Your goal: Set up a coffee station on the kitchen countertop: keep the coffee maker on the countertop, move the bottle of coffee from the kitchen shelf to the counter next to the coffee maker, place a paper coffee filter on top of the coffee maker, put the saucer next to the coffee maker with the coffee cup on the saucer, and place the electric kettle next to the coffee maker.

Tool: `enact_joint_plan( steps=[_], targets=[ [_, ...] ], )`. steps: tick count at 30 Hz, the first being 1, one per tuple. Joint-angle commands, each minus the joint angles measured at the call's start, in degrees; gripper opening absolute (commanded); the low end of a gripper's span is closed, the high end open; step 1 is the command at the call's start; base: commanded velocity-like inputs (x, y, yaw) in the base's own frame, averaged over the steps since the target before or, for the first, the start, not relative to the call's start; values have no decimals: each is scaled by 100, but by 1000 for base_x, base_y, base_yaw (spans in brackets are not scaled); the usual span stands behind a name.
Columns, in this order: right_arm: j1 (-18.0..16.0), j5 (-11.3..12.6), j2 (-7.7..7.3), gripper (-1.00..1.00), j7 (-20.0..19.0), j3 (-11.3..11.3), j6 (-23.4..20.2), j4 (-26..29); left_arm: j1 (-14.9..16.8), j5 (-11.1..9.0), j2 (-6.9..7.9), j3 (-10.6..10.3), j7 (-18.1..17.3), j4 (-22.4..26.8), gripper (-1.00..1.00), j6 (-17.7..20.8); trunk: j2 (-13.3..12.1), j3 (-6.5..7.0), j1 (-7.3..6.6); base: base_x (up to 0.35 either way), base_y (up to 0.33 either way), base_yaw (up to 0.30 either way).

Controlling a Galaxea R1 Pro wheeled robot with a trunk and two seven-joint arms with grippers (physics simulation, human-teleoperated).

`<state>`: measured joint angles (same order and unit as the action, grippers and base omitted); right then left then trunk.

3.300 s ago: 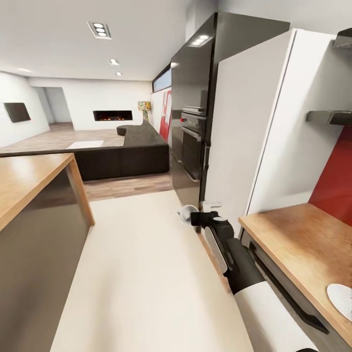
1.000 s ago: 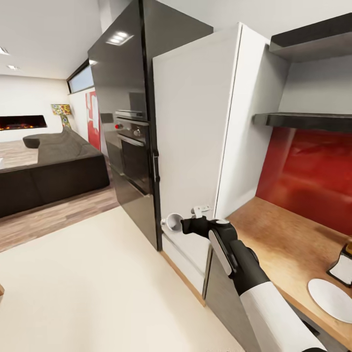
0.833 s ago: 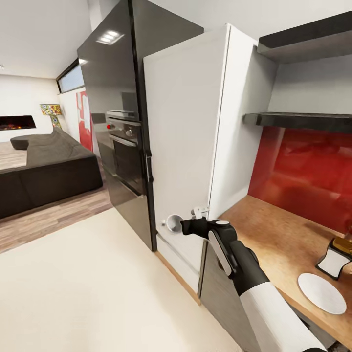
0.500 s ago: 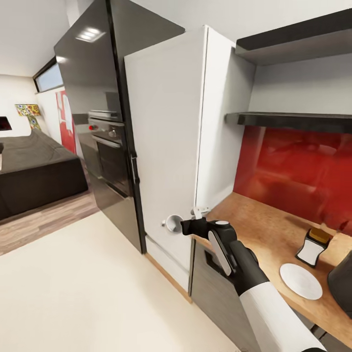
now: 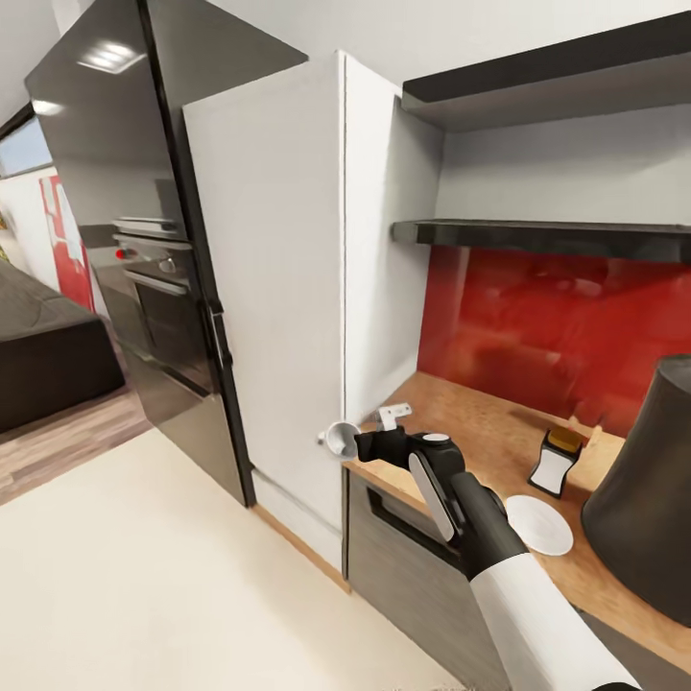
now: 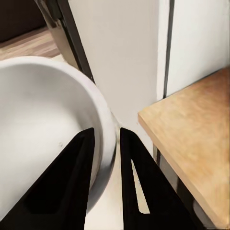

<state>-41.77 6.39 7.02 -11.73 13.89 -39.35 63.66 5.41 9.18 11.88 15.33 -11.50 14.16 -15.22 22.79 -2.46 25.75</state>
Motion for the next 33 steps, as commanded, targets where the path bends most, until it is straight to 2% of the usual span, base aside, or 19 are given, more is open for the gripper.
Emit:
enact_joint_plan(
  steps=[1,33],
  targets=[
    [-7,64,1,-100,13,0,-31,2,6,58,-1,49,-28,-1,100,-22,13,-13,4,0,0,-273],
    [-7,57,1,-100,21,0,-34,-2,7,58,7,52,-19,-1,100,-19,13,-13,4,0,0,-273]
  ],
)
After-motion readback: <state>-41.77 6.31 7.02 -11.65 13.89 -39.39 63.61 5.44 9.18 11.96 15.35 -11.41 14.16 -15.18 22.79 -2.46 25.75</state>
